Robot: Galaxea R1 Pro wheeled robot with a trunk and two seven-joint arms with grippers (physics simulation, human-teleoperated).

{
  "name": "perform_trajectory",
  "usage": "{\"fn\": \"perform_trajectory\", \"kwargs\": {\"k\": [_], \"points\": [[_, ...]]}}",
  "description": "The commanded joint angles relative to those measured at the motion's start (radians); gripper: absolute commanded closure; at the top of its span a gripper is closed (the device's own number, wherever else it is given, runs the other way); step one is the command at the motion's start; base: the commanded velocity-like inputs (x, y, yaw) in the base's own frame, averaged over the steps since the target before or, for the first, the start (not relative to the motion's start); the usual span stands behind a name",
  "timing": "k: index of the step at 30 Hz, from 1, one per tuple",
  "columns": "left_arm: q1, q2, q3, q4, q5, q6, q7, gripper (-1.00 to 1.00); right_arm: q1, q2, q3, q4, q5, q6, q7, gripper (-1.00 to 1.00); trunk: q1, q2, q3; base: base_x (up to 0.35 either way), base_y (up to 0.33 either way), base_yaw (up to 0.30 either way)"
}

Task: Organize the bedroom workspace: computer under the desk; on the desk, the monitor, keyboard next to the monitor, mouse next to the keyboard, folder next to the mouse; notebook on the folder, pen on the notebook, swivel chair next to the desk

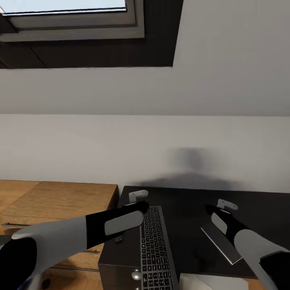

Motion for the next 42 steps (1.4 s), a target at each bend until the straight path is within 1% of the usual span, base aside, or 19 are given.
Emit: {"fn": "perform_trajectory", "kwargs": {"k": [1, 2, 7, 12, 13, 14, 16, 18, 20, 24, 25, 26, 29, 30, 32, 33, 35, 36, 42], "points": [[-0.002, 0.013, -0.002, -0.027, 0.003, -0.020, 0.003, -1.00, -0.001, -0.003, -0.007, 0.006, -0.006, 0.004, -0.004, -1.00, 0.000, -0.001, -0.001, 0.002, 0.000, 0.000], [-0.002, 0.032, -0.001, -0.062, 0.003, -0.044, 0.004, -1.00, -0.001, -0.004, -0.021, 0.012, -0.007, 0.006, -0.002, -1.00, 0.004, -0.008, -0.005, 0.000, 0.000, 0.000], [-0.002, 0.062, -0.001, -0.107, 0.003, -0.069, 0.004, -1.00, -0.001, -0.006, -0.035, 0.019, -0.009, 0.014, -0.002, -1.00, 0.023, -0.043, -0.020, 0.000, 0.000, 0.000], [-0.002, 0.066, -0.002, -0.113, 0.003, -0.072, 0.004, -1.00, -0.001, -0.014, -0.044, 0.019, -0.015, 0.016, -0.003, -1.00, 0.042, -0.078, -0.036, 0.000, 0.000, 0.000], [-0.002, 0.066, -0.002, -0.114, 0.003, -0.072, 0.004, -1.00, -0.001, -0.022, -0.057, 0.019, -0.026, 0.016, -0.003, -1.00, 0.046, -0.085, -0.039, 0.000, 0.000, 0.000], [-0.002, 0.067, -0.002, -0.114, 0.003, -0.073, 0.004, -1.00, -0.001, -0.034, -0.088, 0.018, -0.054, 0.016, -0.002, -1.00, 0.050, -0.092, -0.042, 0.000, 0.000, 0.000], [-0.002, 0.067, -0.002, -0.115, 0.003, -0.073, 0.004, -1.00, -0.001, -0.044, -0.118, 0.018, -0.080, 0.016, -0.001, -1.00, 0.058, -0.106, -0.048, 0.000, 0.000, 0.000], [-0.002, 0.067, -0.002, -0.115, 0.003, -0.074, 0.004, -1.00, -0.001, -0.051, -0.136, 0.015, -0.095, 0.014, 0.000, -1.00, 0.065, -0.120, -0.055, 0.000, 0.000, 0.000], [-0.002, 0.067, -0.002, -0.118, 0.003, -0.074, 0.004, -1.00, -0.001, -0.055, -0.145, 0.007, -0.103, 0.012, 0.001, -1.00, 0.073, -0.134, -0.061, 0.000, 0.000, 0.000], [-0.002, 0.069, -0.002, -0.141, 0.003, -0.074, 0.007, -1.00, -0.003, -0.059, -0.152, -0.004, -0.107, 0.026, -0.003, -1.00, 0.088, -0.162, -0.074, 0.000, 0.000, 0.000], [-0.002, 0.071, -0.002, -0.147, 0.003, -0.074, 0.008, -1.00, -0.008, -0.060, -0.152, -0.005, -0.106, 0.048, -0.006, -1.00, 0.092, -0.169, -0.077, 0.000, 0.000, 0.000], [-0.002, 0.073, -0.002, -0.152, 0.003, -0.074, 0.009, -1.00, -0.034, -0.062, -0.152, -0.007, -0.100, 0.101, -0.010, -1.00, 0.096, -0.176, -0.080, 0.000, 0.000, 0.000], [-0.002, 0.074, -0.002, -0.155, 0.003, -0.074, 0.009, -1.00, -0.086, -0.070, -0.152, -0.003, -0.079, 0.148, -0.014, -1.00, 0.108, -0.197, -0.089, 0.000, 0.000, 0.000], [-0.002, 0.074, -0.002, -0.155, 0.003, -0.074, 0.009, -1.00, -0.125, -0.077, -0.152, 0.002, -0.054, 0.168, -0.015, -1.00, 0.111, -0.204, -0.092, 0.000, 0.000, 0.000], [-0.002, 0.075, -0.002, -0.156, 0.003, -0.074, 0.009, -1.00, -0.157, -0.082, -0.152, 0.008, -0.026, 0.182, -0.016, -1.00, 0.119, -0.218, -0.099, 0.000, 0.000, 0.000], [-0.002, 0.075, -0.002, -0.157, 0.004, -0.074, 0.009, -1.00, -0.179, -0.085, -0.152, 0.012, -0.001, 0.191, -0.017, -1.00, 0.123, -0.225, -0.102, 0.000, 0.000, 0.000], [-0.002, 0.076, -0.002, -0.158, 0.004, -0.074, 0.009, -1.00, -0.198, -0.087, -0.153, 0.016, 0.021, 0.200, -0.019, -1.00, 0.131, -0.239, -0.108, 0.000, 0.000, 0.000], [-0.002, 0.075, -0.002, -0.158, 0.004, -0.074, 0.009, -1.00, -0.202, -0.088, -0.152, 0.017, 0.026, 0.201, -0.019, -1.00, 0.134, -0.246, -0.111, 0.000, 0.000, 0.000], [-0.002, 0.075, -0.002, -0.158, 0.005, -0.074, 0.009, -1.00, -0.211, -0.080, -0.150, 0.061, 0.038, 0.204, -0.016, -1.00, 0.157, -0.288, -0.130, 0.000, 0.000, 0.000]]}}
